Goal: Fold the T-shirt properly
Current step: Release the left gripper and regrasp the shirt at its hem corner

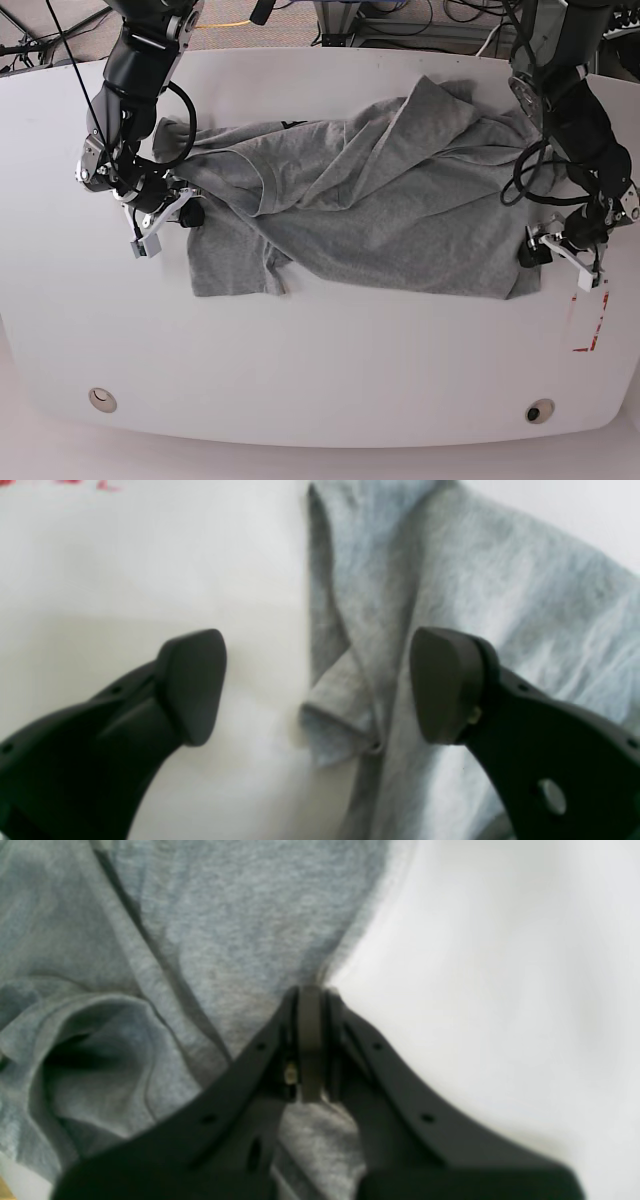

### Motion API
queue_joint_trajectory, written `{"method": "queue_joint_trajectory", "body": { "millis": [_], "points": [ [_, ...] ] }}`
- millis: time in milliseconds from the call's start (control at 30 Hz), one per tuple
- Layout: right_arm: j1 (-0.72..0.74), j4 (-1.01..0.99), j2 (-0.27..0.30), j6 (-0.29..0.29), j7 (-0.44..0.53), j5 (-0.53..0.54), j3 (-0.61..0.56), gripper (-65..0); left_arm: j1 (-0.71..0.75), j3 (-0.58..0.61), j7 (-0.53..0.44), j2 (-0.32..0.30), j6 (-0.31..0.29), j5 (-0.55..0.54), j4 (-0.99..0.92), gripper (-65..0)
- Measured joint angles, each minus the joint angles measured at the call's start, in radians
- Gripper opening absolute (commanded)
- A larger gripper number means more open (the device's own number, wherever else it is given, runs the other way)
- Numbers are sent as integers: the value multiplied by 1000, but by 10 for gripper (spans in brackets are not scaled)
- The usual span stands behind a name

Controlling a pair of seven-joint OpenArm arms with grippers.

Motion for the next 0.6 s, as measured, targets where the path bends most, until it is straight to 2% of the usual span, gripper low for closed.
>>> {"method": "queue_joint_trajectory", "body": {
  "millis": [200, 267, 467, 533, 600],
  "points": [
    [0, 0, 2, 0, 0, 0, 1, -650, -10, -1, -32, 52, -1, -20, -17, -111],
    [0, 0, 2, 0, 0, 0, 1, -650, -10, -1, -35, 71, -5, -27, -17, -140],
    [0, 0, 3, 0, 0, 0, 1, -650, -8, -1, -35, 89, -8, -31, -26, -449],
    [-2, 0, 3, 0, 1, 0, 1, -650, -6, -1, -32, 89, -8, -30, -27, -499],
    [-2, 0, 3, 0, 1, 0, 1, -650, -5, -1, -29, 89, -7, -30, -26, -496]
  ]
}}
